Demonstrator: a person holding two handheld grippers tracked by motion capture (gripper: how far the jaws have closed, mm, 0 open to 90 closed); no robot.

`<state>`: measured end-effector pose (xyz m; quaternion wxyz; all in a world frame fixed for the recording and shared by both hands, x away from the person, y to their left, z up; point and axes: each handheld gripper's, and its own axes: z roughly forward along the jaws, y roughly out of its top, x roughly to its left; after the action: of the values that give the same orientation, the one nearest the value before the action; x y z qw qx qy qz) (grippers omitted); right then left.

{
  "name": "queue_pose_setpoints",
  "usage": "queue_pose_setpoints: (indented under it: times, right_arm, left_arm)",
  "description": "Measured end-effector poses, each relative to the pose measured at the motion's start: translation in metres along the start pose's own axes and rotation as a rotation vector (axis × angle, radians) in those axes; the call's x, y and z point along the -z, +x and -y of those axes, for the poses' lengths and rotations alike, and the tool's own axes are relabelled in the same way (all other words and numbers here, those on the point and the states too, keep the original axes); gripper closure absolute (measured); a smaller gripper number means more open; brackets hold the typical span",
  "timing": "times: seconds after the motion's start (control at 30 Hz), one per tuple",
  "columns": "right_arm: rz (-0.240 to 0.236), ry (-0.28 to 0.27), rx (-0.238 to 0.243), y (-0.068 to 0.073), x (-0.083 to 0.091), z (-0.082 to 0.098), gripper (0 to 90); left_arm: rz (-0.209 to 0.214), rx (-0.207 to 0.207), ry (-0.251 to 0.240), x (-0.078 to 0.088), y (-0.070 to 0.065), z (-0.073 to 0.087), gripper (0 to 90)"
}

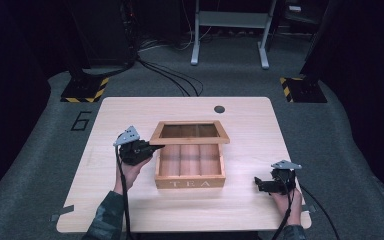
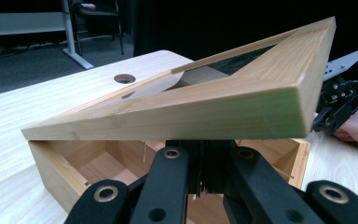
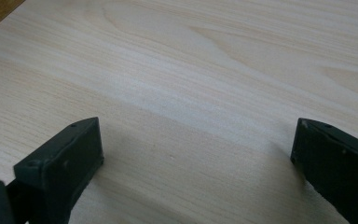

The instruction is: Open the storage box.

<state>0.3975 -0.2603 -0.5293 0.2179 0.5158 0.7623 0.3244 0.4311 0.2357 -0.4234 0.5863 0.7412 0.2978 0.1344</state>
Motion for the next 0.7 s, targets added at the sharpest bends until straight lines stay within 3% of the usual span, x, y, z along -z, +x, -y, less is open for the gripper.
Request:
queue_pose_setpoints:
  times: [0.2,0.57,0.7]
  right_arm:
    - [0.0,0.0,0.0,0.0,0.0,0.0,1.6]
    - [0.0,0.0,0.0,0.0,0.0,0.0,1.6]
    - [0.0,0.0,0.0,0.0,0.0,0.0,1.6]
  left_arm:
    - [-0.01,-0.005,0.009,-0.003,0.001,-0.001,88.6]
    - [-0.02,-0.029,-0.009,-0.004,0.007,-0.021,88.6]
    - [-0.015,-0.02,-0.003,-0.007,0.008,-0.024,88.8]
